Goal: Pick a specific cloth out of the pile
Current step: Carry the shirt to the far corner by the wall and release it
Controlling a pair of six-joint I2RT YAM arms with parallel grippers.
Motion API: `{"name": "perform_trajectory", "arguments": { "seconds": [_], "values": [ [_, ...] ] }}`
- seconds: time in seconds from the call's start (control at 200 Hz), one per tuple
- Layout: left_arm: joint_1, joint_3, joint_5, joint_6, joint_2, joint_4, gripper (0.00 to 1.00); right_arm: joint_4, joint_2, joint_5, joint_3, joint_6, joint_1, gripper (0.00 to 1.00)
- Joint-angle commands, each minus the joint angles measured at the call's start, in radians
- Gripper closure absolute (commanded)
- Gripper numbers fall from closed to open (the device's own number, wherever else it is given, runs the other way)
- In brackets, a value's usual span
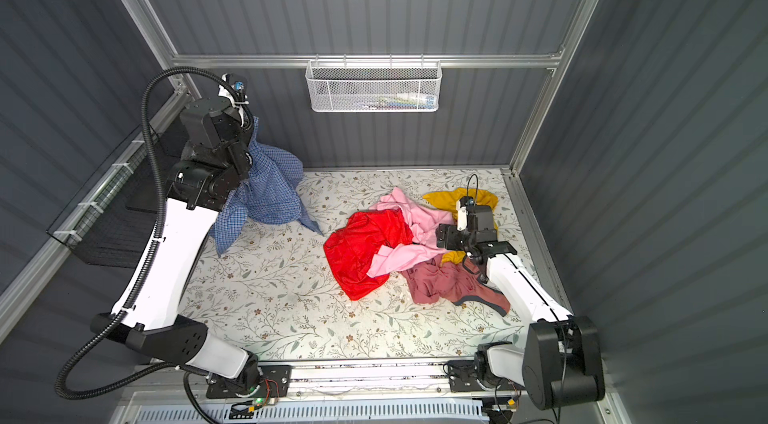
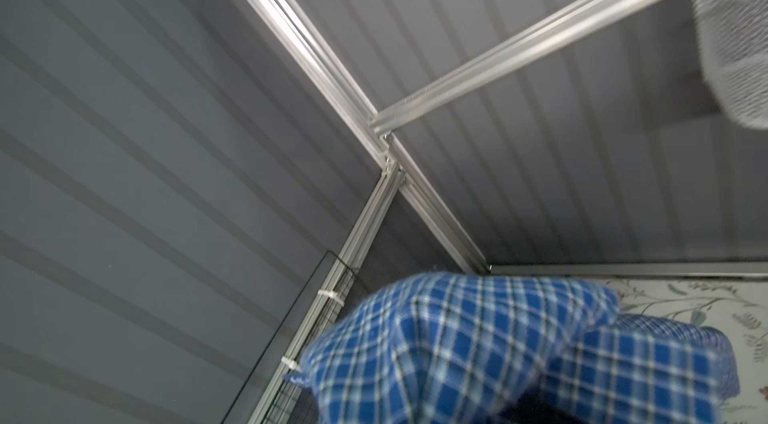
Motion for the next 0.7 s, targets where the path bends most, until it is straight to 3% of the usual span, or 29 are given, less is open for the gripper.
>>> {"name": "perform_trajectory", "arguments": {
  "seconds": [0.0, 0.305, 0.545, 0.695],
  "values": [
    [0.039, -0.005, 0.027, -0.04, 0.001, -0.011, 1.0, -0.004, -0.03, 0.035, -0.006, 0.005, 0.004, 0.09],
    [0.056, 0.097, 0.111, 0.007, 0.151, -0.196, 1.0, -0.004, -0.047, 0.077, -0.013, 0.005, 0.005, 0.08],
    [0.064, 0.106, 0.227, -0.084, 0.301, -0.211, 1.0, -0.021, -0.066, 0.089, -0.012, 0.005, 0.005, 0.08],
    [0.094, 0.159, 0.343, -0.216, 0.383, -0.22, 1.0, -0.038, -0.082, 0.104, -0.014, 0.0, 0.005, 0.08]
  ]
}}
